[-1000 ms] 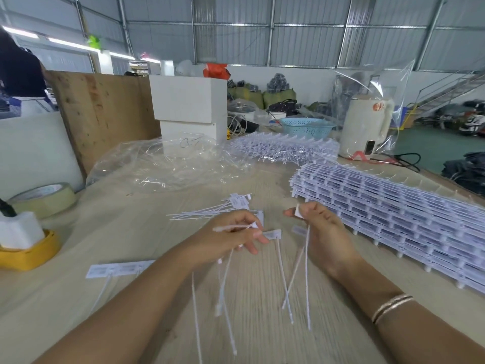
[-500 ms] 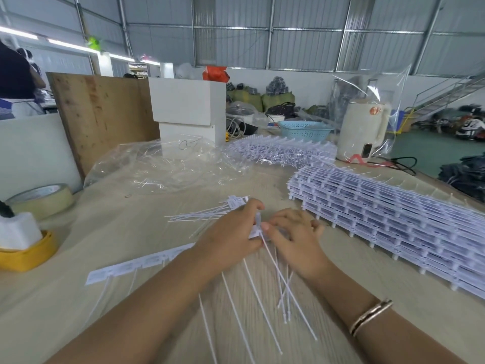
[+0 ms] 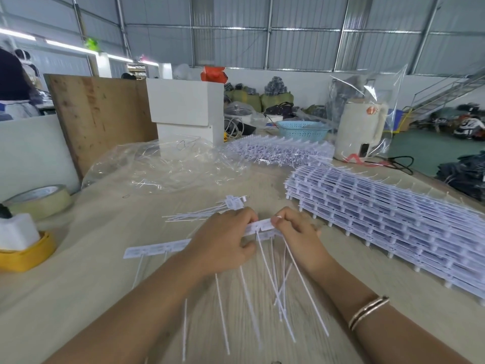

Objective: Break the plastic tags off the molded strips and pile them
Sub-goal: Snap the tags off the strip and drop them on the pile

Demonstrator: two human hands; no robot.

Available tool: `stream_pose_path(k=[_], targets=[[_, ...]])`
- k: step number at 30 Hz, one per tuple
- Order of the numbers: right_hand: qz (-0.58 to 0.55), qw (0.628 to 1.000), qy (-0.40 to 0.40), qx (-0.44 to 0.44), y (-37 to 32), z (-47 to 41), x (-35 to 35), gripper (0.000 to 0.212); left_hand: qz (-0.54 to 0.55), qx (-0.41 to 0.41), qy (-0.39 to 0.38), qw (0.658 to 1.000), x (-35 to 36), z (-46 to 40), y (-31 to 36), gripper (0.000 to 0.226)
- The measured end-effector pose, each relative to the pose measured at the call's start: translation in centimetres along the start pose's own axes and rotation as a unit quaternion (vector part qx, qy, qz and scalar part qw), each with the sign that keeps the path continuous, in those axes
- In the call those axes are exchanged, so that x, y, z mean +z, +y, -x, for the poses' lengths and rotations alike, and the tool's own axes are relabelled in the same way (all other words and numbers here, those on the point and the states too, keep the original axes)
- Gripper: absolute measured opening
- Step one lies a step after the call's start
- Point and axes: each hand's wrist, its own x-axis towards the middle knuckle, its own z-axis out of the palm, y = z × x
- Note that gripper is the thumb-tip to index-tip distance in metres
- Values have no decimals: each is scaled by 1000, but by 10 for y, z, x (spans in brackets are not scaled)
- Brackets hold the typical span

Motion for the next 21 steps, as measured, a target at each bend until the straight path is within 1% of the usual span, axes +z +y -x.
stream_pose_path(k=[2,4,6,8,9,10,12,13,14,16,17,19,20,21], targets=[[17,999,-29,7,-2,3,2,29,2,9,38,999,3,-1,2,21],[18,998,-61,-1,-4,5,2,27,6,7,75,997,3,-2,0,17],[12,996,-85,-21,-5,6,1,18,-10,2,77,997,3,0,-4,19],[-4,995,-84,-46,-6,5,2,13,-3,-20,53,998,4,2,-7,19],[-11,995,-78,-59,-6,5,3,14,32,-37,37,998,4,3,-7,18],[-19,995,-71,-72,-6,6,4,16,93,-57,23,994,4,3,-8,16],[-40,993,-53,-94,-4,6,5,19,240,-86,11,967,3,2,-8,11],[-45,993,-47,-95,-3,5,5,17,294,-90,8,951,1,2,-7,9],[-47,994,-41,-92,-2,5,5,15,327,-90,5,941,0,2,-6,6],[-68,993,-36,-88,-1,5,7,13,352,-95,5,931,-2,1,-3,3],[-107,990,-37,-90,-2,5,8,13,370,-97,5,924,-2,0,-1,1],[-226,971,-25,-78,-5,5,3,9,438,-113,15,892,-3,-2,-1,5],[-277,959,-7,-58,-5,3,-2,7,464,-123,21,877,-4,-2,-3,7],[-297,954,13,-33,-3,2,-9,8,471,-128,28,872,-5,-1,-5,8]])
